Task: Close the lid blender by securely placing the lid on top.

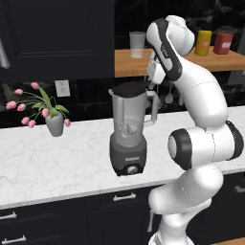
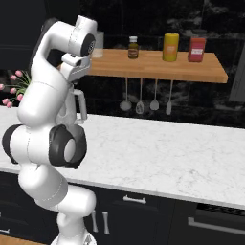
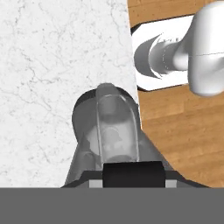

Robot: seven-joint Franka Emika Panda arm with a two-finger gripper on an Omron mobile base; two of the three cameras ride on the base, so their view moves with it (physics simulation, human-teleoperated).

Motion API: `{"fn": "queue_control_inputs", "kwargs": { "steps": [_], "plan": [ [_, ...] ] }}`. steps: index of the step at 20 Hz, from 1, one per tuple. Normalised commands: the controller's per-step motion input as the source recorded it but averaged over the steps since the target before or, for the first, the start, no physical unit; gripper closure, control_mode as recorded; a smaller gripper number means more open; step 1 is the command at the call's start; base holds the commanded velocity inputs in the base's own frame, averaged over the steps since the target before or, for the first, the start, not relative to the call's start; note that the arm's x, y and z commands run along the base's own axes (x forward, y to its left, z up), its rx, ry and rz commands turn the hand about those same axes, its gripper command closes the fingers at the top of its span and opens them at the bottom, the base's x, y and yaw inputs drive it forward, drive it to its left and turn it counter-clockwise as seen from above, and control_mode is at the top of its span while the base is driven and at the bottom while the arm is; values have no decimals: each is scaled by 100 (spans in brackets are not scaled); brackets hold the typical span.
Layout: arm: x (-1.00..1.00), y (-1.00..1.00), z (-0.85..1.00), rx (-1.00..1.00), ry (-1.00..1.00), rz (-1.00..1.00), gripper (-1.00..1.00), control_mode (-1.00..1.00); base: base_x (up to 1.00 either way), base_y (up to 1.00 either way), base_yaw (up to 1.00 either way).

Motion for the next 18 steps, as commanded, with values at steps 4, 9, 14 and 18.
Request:
{"fn": "queue_control_inputs", "kwargs": {
  "steps": [4, 9, 14, 18],
  "plan": [
    [20, 27, -27, -9, -4, 0, 100, -100, 0, 0, 0],
    [17, 38, -41, -10, -4, 0, 100, -100, 0, 0, 0],
    [9, 38, -42, -10, -2, 0, 100, -100, 0, 0, 0],
    [0, 26, -15, -6, -1, 0, -100, -100, 0, 0, 0]
  ]
}}
